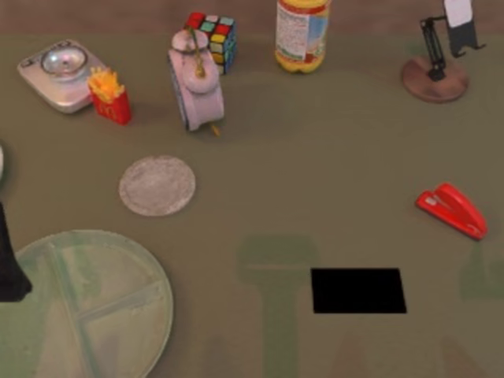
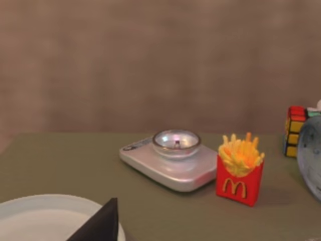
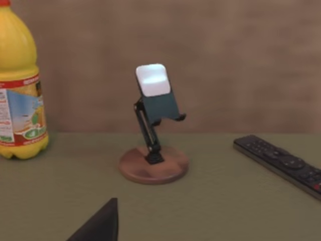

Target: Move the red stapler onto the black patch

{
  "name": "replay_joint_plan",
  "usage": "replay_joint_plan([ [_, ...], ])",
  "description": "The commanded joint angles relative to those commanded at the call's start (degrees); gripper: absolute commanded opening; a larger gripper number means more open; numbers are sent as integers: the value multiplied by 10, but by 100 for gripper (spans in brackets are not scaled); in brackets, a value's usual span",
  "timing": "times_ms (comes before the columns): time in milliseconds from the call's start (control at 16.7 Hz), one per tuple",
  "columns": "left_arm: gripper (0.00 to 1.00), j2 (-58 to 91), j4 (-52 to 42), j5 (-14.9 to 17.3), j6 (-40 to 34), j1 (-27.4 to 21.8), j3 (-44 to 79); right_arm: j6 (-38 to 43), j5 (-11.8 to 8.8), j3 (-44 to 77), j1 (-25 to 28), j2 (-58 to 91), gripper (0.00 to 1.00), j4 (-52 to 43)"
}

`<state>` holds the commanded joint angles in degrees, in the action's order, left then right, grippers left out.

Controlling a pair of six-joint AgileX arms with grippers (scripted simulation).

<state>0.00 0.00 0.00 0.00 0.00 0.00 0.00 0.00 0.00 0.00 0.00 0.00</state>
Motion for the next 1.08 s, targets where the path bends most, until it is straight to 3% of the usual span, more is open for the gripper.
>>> replay_joint_plan([
  [240,100,0,0,0,0,0,0,-7,-1,17,3,17,100,-14],
  [480,100,0,0,0,0,0,0,-46,-3,124,17,125,100,-92],
  [1080,100,0,0,0,0,0,0,-223,4,604,70,711,100,-440],
])
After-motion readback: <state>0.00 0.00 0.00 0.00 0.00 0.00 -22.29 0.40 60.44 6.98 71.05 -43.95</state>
